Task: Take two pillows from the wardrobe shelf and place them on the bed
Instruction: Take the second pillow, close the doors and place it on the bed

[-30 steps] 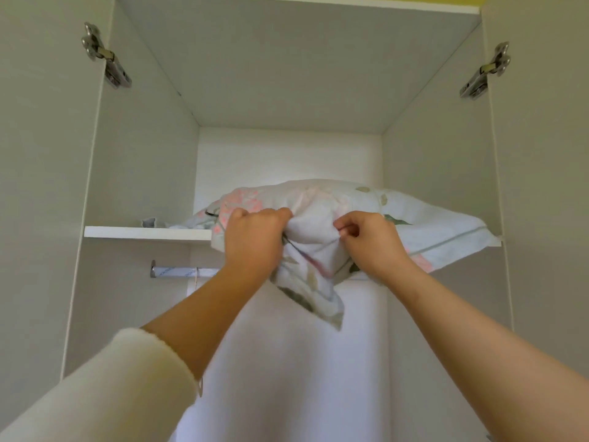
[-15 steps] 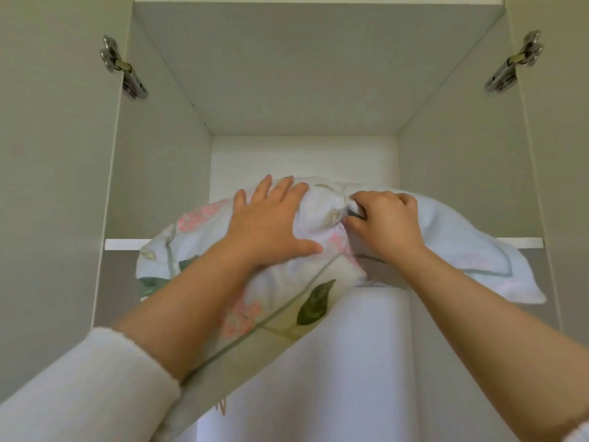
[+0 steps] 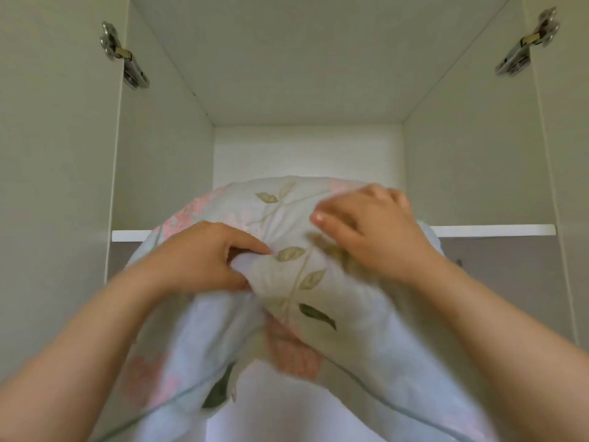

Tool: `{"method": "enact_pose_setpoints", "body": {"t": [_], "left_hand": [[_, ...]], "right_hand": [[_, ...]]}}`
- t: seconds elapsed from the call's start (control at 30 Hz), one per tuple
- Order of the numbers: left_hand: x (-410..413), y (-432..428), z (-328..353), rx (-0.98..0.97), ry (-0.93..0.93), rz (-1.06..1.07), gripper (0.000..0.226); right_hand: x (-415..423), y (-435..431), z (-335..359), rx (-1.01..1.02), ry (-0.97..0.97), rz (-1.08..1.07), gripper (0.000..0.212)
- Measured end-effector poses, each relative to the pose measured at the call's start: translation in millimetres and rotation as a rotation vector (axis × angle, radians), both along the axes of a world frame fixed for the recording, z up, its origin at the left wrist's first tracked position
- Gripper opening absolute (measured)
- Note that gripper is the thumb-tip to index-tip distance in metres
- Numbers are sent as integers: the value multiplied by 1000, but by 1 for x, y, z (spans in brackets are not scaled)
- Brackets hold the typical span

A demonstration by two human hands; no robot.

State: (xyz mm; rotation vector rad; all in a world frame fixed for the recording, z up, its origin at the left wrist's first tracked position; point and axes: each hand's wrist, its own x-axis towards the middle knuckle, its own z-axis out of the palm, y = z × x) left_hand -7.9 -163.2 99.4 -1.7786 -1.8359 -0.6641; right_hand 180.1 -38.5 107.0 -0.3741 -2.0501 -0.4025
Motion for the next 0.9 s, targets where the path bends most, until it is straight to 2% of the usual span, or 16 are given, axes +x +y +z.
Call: {"method": "enact_pose_setpoints", "body": {"t": [0.03, 0.07, 0.1, 0.17, 0.23, 0.33, 0.43, 0.53, 0.57, 0.6, 0.67, 0.77, 0.83, 0.9], "left_hand": [[3, -6, 11, -107, -129, 9, 39], [7, -7, 22, -111, -240, -7, 40], [10, -1, 32, -7, -306, -28, 43], [17, 27, 46, 253, -222, 111, 59], [18, 59, 45, 208, -143, 290, 72], [14, 92, 28, 121, -201, 414, 78], [17, 99, 16, 214, -110, 492, 61], [17, 97, 14, 366, -27, 495, 17], [16, 96, 14, 402, 28, 507, 15], [16, 94, 13, 407, 63, 513, 21], [16, 86, 9, 427, 70, 415, 25], [15, 61, 1, 461, 28, 200, 17], [13, 44, -5, 401, -4, 106, 12], [13, 35, -7, 320, -132, 42, 20]], "right_hand": [[-4, 8, 11, -95, 36, -27, 48], [-11, 15, 19, -196, 50, -78, 49], [-18, 20, 23, -293, 44, -126, 53], [-32, 32, 23, -411, 7, -195, 60], [-40, 42, 15, -408, 12, -255, 62], [-42, 51, -4, -362, 102, -281, 66], [-44, 57, -19, -384, 140, -230, 58], [-47, 61, -26, -370, 178, -127, 29], [-46, 60, -27, -363, 181, -101, 24], [-45, 59, -29, -366, 182, -78, 21], [-37, 53, -31, -397, 177, -20, 16], [-16, 39, -39, -409, 96, 45, 16], [-2, 30, -44, -404, 8, 62, 18], [7, 24, -47, -417, -24, 75, 17]]}}
